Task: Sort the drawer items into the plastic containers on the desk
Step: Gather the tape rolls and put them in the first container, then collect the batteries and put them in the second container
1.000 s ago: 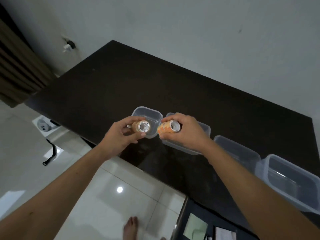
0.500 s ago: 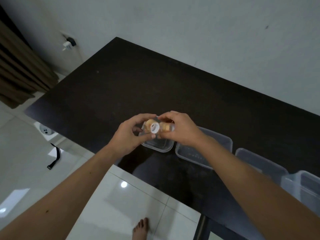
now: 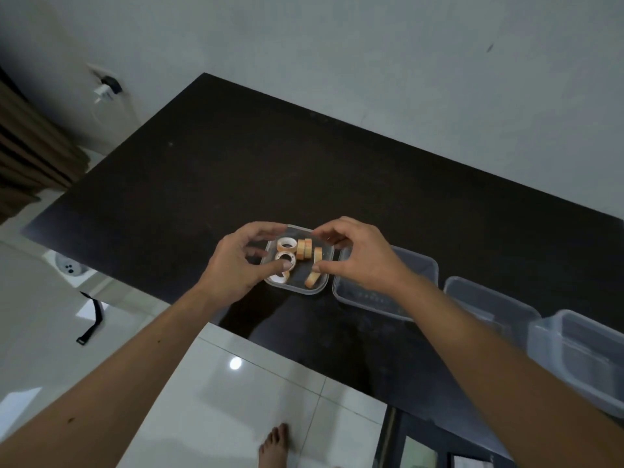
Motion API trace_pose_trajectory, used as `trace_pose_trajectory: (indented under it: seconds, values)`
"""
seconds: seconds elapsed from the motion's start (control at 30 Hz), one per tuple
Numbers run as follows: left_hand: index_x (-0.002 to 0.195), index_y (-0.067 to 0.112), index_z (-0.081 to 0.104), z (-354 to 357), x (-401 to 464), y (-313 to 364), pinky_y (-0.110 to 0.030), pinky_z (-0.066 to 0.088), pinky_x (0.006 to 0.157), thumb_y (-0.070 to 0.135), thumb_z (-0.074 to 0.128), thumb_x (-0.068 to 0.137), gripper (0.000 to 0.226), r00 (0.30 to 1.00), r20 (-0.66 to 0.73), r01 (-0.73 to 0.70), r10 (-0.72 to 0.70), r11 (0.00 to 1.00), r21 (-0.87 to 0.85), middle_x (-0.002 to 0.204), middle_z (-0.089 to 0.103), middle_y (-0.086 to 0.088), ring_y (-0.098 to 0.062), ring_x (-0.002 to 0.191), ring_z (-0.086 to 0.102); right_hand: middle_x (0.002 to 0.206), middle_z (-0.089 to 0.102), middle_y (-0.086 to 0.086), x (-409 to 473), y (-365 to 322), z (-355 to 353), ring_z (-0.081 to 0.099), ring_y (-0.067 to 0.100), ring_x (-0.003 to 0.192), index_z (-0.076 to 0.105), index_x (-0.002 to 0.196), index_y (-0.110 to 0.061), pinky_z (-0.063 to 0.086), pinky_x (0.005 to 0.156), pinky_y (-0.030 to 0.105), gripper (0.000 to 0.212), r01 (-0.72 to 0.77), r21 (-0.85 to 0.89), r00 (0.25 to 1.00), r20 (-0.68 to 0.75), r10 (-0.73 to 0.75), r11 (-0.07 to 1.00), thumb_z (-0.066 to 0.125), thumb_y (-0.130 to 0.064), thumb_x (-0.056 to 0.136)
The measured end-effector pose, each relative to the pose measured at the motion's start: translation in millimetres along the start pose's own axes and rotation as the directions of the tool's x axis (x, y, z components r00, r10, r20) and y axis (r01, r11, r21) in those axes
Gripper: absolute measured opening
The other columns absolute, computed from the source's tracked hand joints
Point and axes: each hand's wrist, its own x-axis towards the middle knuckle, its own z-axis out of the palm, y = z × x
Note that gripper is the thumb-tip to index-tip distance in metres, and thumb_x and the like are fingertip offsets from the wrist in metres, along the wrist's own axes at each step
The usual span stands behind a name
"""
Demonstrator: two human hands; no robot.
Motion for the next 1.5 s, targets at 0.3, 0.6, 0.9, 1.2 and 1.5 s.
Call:
trace_pose_trajectory:
  seconds: [0.3,0.6,0.9,1.2,1.5]
  values:
    - [0.129,0.033,0.069,36.6,-34.2,33.8,-0.047,0.060,0.102,0.015,0.090,0.081,0.055,0.999,0.010,-0.046,0.047,0.999,-0.019,0.126,0.072,0.009,-0.011,0.122,0.068,0.113,0.067,-0.012,-88.0,6.0,-32.6,0.065,0.001,0.102,0.073,0.122,-0.026,0.052,0.091,0.014,0.052,-0.014,0.060,0.988,-0.152,0.023,0.998,0.094,-0.029,0.075]
    - [0.127,0.026,0.071,172.3,-139.4,51.7,-0.045,0.060,0.100,0.007,0.088,0.081,0.052,0.997,0.058,-0.048,0.055,0.994,-0.101,0.122,0.075,0.001,-0.018,0.113,0.072,0.109,0.076,-0.011,-266.4,58.1,-42.3,0.071,0.005,0.101,0.074,0.120,-0.022,0.056,0.092,0.024,0.046,-0.051,0.155,0.975,-0.204,0.083,0.987,0.092,-0.029,0.079]
    - [0.124,0.027,0.071,303.9,-232.4,40.2,-0.036,0.061,0.100,0.021,0.088,0.078,0.050,0.969,0.237,0.096,-0.067,0.989,-0.113,0.119,0.075,0.001,-0.017,0.109,0.073,0.108,0.076,-0.010,-421.7,129.5,-25.1,0.071,0.006,0.101,0.075,0.117,-0.024,0.057,0.092,0.028,0.044,-0.185,0.225,0.959,-0.174,0.226,0.957,0.093,-0.027,0.078]
    - [0.122,0.033,0.072,368.2,-271.0,5.4,-0.031,0.062,0.097,0.015,0.089,0.083,0.046,0.906,0.381,0.186,-0.186,0.982,0.039,0.122,0.074,0.009,-0.009,0.109,0.071,0.106,0.075,-0.015,-512.6,199.8,23.4,0.071,0.005,0.098,0.075,0.113,-0.030,0.054,0.087,0.020,0.041,-0.325,0.264,0.922,-0.124,0.366,0.908,0.094,-0.030,0.076]
    - [0.123,0.028,0.074,398.3,-261.7,-29.2,-0.037,0.061,0.098,0.018,0.086,0.087,0.040,0.902,0.368,0.199,-0.228,0.973,0.114,0.118,0.074,0.008,-0.011,0.101,0.075,0.102,0.076,-0.012,-517.0,232.8,71.4,0.071,0.008,0.092,0.079,0.108,-0.026,0.058,0.080,0.025,0.032,-0.400,0.257,0.903,-0.050,0.426,0.880,0.093,-0.025,0.078]
